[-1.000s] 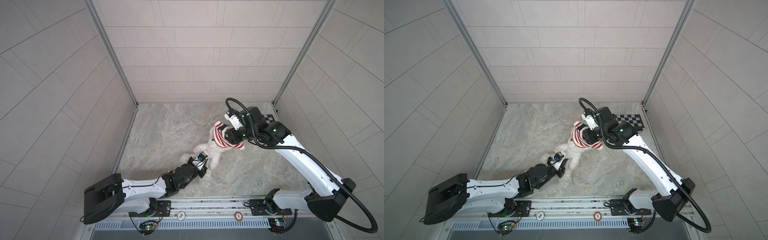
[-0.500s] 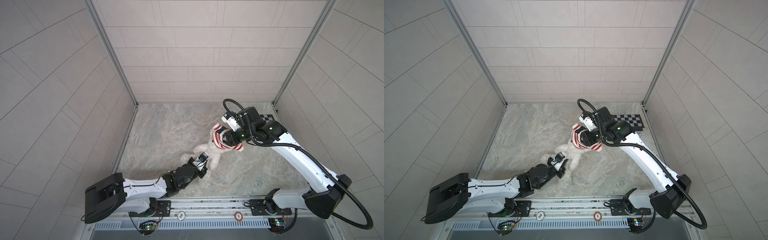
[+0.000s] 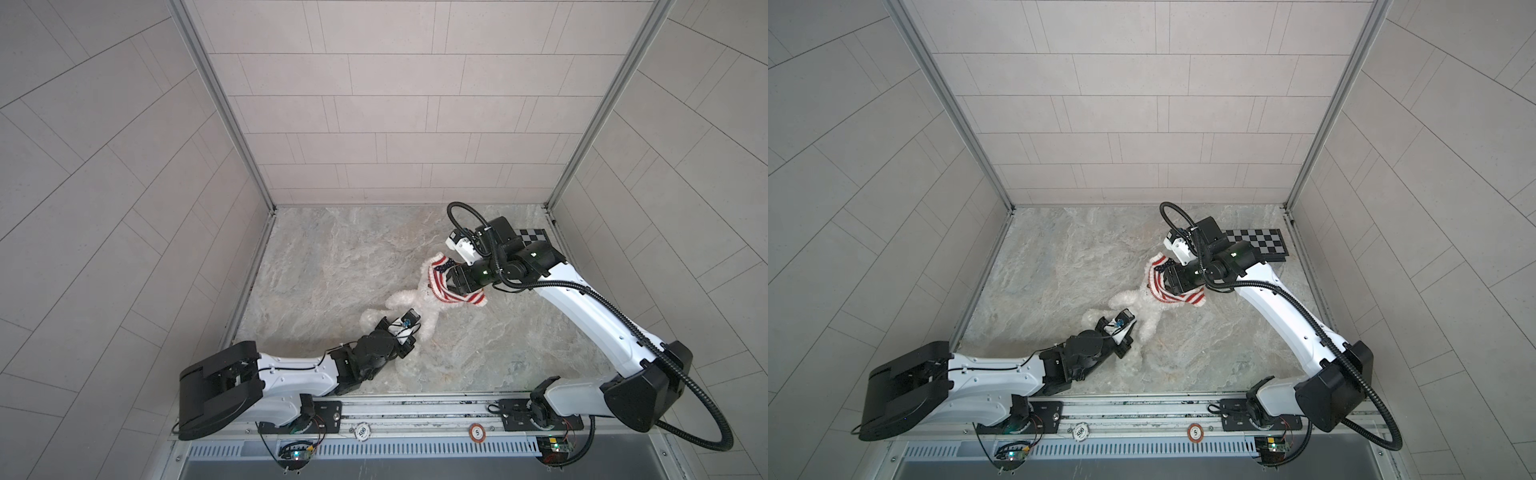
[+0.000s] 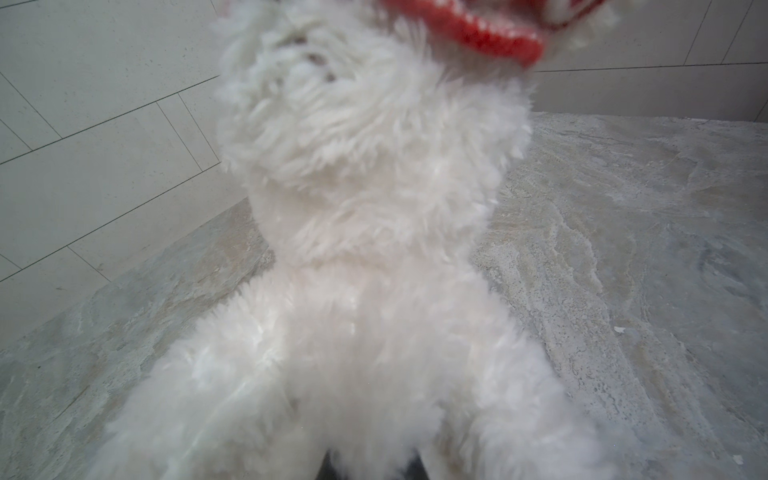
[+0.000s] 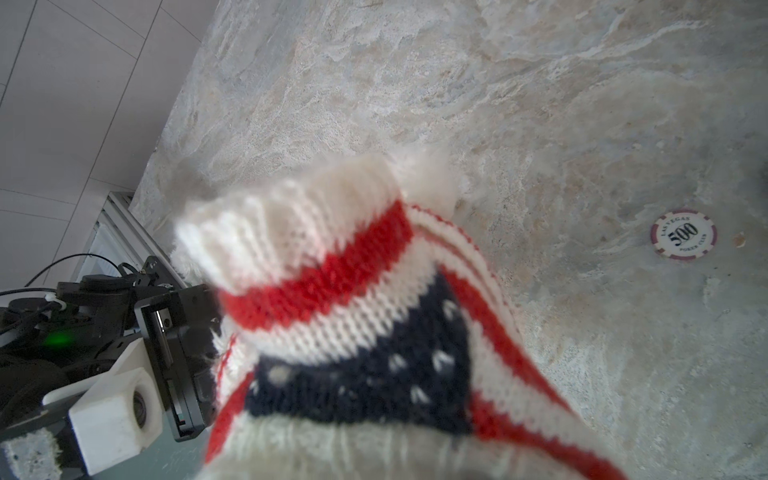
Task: Dress the teddy bear
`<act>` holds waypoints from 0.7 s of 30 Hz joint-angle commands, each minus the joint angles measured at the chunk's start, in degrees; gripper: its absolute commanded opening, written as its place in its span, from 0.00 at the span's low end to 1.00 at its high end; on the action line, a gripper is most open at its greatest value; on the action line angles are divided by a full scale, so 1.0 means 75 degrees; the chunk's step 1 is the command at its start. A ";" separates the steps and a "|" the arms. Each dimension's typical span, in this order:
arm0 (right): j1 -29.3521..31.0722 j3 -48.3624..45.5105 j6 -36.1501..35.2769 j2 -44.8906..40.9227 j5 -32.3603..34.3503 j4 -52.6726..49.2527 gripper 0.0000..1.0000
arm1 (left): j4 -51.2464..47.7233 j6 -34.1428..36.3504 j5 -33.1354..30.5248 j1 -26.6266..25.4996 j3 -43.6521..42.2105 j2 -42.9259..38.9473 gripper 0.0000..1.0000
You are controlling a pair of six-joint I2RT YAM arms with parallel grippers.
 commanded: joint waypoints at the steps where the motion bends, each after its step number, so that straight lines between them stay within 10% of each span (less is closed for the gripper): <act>1: -0.0268 -0.0166 0.0047 -0.0131 -0.0551 0.0124 0.60 | 0.0527 0.0245 -0.0257 -0.0200 0.0321 -0.0016 0.00; 7: -0.0277 -0.0052 -0.0050 0.0071 -0.1186 0.0109 0.57 | 0.0442 0.0405 -0.0487 -0.0457 0.0494 0.0195 0.00; 21: 0.0018 -0.0463 -0.0450 -0.0484 -0.1654 0.0107 0.06 | 0.0062 -0.0315 -0.0710 -0.0349 0.0654 0.0141 0.00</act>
